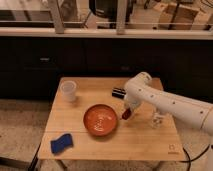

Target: Place the pepper in the ceramic bowl

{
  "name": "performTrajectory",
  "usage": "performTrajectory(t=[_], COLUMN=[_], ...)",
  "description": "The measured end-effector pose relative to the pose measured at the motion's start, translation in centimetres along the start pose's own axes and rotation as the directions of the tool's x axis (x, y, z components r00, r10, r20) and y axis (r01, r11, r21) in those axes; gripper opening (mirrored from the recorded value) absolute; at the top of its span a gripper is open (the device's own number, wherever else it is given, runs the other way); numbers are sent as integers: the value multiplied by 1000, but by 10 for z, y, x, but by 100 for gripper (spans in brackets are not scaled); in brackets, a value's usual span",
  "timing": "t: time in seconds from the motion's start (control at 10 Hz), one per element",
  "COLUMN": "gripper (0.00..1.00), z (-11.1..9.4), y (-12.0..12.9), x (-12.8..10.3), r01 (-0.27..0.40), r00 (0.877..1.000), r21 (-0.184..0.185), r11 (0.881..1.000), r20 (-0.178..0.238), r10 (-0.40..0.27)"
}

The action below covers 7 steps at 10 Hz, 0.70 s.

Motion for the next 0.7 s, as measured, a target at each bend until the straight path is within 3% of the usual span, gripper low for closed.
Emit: performTrajectory(t=[0.2,0.5,0.7], gripper=[0,0,0], z=[-2,-7,-9], y=[-9,-50,-56], x=[-8,-42,-48], r01=[22,75,105], r00=[1000,997,994], r21=[-4,-1,-8], r11=[1000,997,994], r20=[-6,-5,-15], r10=[-22,-75,-105])
